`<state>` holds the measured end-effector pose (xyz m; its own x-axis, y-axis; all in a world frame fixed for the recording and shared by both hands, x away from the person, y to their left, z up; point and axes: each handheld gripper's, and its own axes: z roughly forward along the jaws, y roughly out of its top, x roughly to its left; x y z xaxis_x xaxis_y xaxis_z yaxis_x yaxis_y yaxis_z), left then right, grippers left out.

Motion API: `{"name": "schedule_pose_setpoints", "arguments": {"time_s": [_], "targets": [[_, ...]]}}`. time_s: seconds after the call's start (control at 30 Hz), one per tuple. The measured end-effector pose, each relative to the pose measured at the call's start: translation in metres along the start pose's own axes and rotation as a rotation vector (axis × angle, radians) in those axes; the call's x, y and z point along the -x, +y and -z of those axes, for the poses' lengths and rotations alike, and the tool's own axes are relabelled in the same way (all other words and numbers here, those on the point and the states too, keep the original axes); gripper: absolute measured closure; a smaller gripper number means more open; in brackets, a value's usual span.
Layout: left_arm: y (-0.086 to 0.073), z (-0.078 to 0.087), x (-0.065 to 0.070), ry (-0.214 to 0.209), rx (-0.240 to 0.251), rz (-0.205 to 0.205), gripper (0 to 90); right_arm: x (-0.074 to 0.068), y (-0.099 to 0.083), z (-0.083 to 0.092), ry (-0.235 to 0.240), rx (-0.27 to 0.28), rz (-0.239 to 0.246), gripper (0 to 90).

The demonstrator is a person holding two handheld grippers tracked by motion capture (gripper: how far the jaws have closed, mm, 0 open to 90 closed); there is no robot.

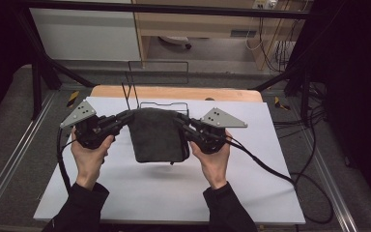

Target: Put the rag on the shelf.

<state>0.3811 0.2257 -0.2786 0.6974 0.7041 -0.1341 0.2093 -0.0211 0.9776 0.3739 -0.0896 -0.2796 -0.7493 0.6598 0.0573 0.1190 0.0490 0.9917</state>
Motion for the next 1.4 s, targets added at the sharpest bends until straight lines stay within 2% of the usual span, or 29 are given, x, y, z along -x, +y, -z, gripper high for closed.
{"name": "schedule_pose_setpoints", "arguments": {"time_s": [0.37,0.73,0.93,1.4], "targets": [[0.022,-0.001,0.002,0.008,0.062,-0.009,80.5,-0.002,0.024,0.002,-0.026,0.053,0.036,80.7],[0.039,0.0,0.003,0.019,0.135,-0.005,80.6,-0.004,0.04,0.001,-0.047,0.117,0.048,80.8],[0.048,0.001,0.002,0.019,0.158,-0.008,80.6,-0.004,0.051,-0.001,-0.058,0.138,0.056,80.8],[0.081,0.002,0.002,0.036,0.217,-0.03,80.7,-0.003,0.083,-0.005,-0.078,0.194,0.088,80.9]]}}
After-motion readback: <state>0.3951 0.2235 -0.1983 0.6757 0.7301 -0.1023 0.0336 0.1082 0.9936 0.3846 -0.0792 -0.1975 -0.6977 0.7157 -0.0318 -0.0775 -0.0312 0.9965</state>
